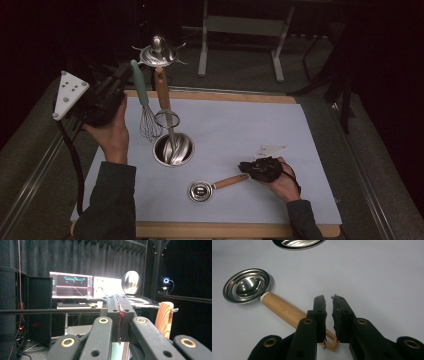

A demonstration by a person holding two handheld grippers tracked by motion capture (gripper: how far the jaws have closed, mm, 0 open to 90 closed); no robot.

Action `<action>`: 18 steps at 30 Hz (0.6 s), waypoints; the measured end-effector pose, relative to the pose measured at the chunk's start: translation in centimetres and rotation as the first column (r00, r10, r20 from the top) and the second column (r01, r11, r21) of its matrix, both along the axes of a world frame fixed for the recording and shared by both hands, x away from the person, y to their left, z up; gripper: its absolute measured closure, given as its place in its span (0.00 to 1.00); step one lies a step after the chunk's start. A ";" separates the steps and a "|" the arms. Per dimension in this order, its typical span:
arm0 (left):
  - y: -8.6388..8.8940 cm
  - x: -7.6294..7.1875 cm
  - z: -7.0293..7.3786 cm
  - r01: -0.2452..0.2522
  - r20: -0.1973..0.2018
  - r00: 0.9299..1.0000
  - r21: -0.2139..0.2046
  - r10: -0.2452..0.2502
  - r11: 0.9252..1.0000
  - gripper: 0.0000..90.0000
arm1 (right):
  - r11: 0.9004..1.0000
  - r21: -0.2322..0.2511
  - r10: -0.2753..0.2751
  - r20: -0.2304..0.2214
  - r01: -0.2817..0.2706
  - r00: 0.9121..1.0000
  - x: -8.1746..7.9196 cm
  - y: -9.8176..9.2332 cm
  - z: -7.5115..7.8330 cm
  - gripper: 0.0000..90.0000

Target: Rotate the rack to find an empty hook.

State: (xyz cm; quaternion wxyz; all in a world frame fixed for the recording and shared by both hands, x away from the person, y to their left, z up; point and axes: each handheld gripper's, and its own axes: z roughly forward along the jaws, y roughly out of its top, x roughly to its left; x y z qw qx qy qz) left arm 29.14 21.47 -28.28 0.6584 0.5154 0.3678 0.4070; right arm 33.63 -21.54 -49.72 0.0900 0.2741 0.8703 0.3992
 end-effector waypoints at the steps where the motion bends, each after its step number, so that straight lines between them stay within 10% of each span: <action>1: 0.0 0.0 0.0 -0.002 -0.001 1.000 -0.001 0.002 1.000 1.00 | 1.000 0.001 0.000 -0.001 0.000 1.000 0.0 0.0 0.0 0.89; 18: 0.4 0.9 0.2 -0.033 -0.018 0.999 -0.001 0.033 0.999 1.00 | 1.000 0.006 -0.002 0.000 0.002 1.000 0.0 -0.2 0.1 0.89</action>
